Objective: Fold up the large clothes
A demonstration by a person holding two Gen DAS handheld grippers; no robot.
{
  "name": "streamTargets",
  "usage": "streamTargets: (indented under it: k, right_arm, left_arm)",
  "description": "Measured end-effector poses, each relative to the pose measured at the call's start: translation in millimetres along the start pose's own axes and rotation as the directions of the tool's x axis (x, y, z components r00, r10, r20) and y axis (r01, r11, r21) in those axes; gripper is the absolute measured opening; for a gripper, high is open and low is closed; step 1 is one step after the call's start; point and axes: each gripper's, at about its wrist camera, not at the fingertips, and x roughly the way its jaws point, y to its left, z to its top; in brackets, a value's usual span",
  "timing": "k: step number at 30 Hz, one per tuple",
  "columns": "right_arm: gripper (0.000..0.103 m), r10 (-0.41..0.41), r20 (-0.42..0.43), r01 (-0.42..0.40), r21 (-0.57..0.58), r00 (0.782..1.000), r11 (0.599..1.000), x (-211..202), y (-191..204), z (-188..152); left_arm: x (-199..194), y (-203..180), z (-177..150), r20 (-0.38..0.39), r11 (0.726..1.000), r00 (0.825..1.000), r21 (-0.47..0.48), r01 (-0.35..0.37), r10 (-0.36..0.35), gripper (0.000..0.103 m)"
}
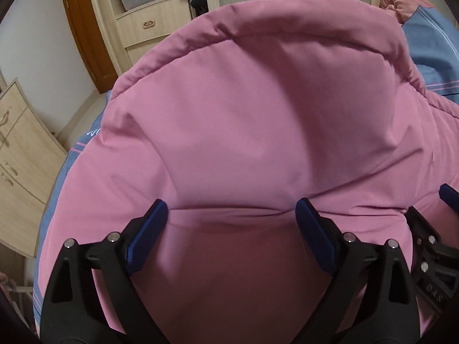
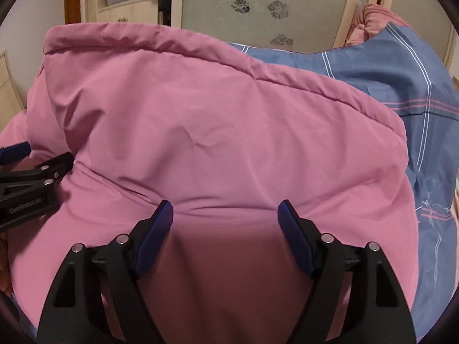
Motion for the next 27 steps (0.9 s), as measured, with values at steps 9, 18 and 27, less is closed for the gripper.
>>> streamTargets:
  k: [9, 18, 27]
  right_arm:
    - [0.075, -0.038, 0.159, -0.002, 0.247, 0.987, 0.969, -42, -70, 18]
    - [0.084, -0.101, 0.071, 0.075, 0.303, 0.992, 0.950, 27, -82, -7]
    - [0.087, -0.090, 0.130, 0.042, 0.329, 0.988, 0.943, -25, -81, -21]
  left_arm:
    - [-52, -30, 45, 0.185, 0.988, 0.982, 0.151, 0.010, -0.038, 0.071]
    - [36, -19, 61, 0.012, 0.998, 0.998, -0.007, 0.055, -0.055, 0.093]
    - [-71, -12, 12, 0.208, 0.992, 0.970, 0.043, 0.119, -0.125, 0.084]
